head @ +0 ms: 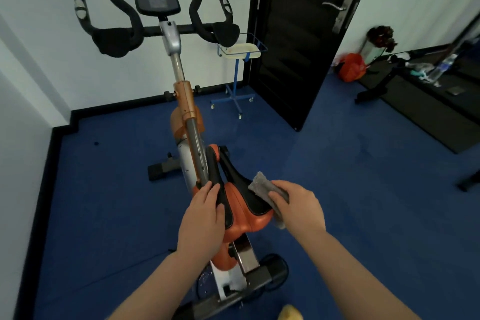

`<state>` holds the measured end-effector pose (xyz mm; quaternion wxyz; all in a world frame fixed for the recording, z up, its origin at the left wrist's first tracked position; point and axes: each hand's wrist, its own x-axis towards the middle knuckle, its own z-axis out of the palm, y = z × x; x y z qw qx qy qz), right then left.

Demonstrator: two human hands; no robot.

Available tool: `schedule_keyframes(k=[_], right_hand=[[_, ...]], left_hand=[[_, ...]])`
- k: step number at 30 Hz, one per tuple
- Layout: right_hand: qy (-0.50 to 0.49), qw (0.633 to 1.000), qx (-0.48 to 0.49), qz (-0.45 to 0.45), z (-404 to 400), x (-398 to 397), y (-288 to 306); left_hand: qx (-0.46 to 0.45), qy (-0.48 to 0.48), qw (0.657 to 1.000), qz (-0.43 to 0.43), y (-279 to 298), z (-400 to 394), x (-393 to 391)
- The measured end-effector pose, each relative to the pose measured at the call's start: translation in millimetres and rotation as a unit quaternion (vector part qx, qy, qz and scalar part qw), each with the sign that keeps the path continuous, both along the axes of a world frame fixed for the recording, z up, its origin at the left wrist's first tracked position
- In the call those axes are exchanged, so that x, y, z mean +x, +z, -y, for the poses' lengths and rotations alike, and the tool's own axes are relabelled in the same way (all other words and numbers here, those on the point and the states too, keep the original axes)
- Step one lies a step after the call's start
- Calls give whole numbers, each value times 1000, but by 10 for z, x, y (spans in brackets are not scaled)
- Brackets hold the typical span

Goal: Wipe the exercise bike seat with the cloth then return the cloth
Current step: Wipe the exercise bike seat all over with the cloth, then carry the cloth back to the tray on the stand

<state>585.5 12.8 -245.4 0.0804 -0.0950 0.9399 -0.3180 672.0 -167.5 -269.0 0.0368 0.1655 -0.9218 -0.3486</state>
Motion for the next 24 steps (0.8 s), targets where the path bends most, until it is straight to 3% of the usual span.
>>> schedule_keyframes(k=[4,13,24], right_hand=[[46,997,54,-25,-224,-122,168],[158,978,119,-65,-1297,-886,492],[186,960,180,-111,-2467,-2332,966]], left_hand=[[-54,-27,997,-40,254,-140,-131],[-100,-24,994,-43,493,-1098,-880],[-180,-21,983,-17,814,-2289,-2371]])
